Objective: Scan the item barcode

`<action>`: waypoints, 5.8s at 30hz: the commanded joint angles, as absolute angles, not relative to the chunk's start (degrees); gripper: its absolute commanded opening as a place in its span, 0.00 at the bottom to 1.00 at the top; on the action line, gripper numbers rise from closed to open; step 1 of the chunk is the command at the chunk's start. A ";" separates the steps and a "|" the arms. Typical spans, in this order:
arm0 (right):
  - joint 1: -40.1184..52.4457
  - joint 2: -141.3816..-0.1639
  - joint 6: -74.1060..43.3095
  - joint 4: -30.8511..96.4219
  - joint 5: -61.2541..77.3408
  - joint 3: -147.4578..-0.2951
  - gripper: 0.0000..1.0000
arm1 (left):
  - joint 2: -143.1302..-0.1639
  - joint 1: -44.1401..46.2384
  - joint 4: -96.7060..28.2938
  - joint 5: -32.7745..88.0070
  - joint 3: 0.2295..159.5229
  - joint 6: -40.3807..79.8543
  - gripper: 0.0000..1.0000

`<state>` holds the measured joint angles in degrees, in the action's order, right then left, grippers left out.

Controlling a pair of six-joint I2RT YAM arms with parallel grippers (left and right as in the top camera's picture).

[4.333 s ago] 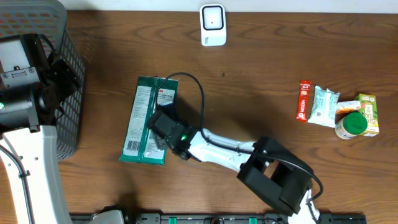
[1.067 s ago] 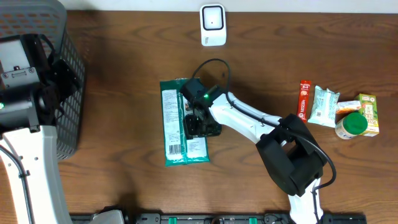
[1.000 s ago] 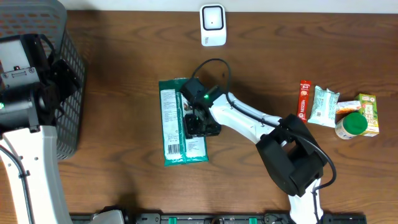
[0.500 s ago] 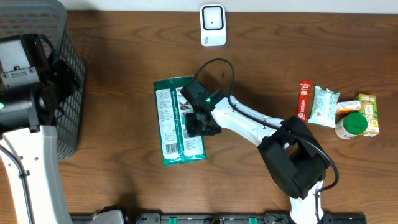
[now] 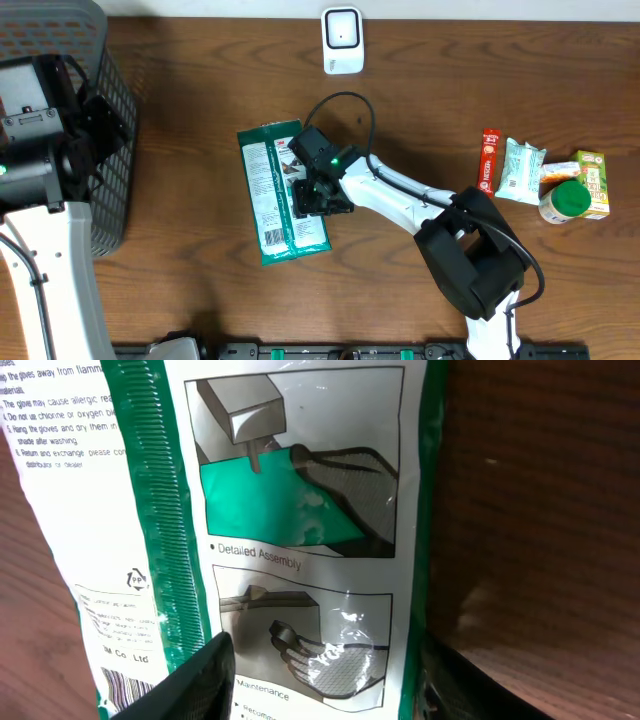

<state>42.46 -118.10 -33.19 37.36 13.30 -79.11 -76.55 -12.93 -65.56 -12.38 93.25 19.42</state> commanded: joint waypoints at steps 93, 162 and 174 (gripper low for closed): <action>37.32 -121.69 -15.49 36.67 22.20 -76.82 0.65 | -91.09 3.49 -55.20 14.33 77.01 25.63 0.11; 30.50 -121.80 -6.57 30.59 42.50 -76.01 0.65 | -107.50 9.13 -33.12 10.07 58.59 29.47 0.08; 32.84 -121.84 -8.99 28.47 42.52 -76.01 0.64 | -107.50 10.52 -32.42 9.89 58.59 29.50 0.10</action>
<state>31.46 -120.62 -8.49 28.80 41.56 -76.62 -105.58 9.87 -32.29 9.08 60.95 28.75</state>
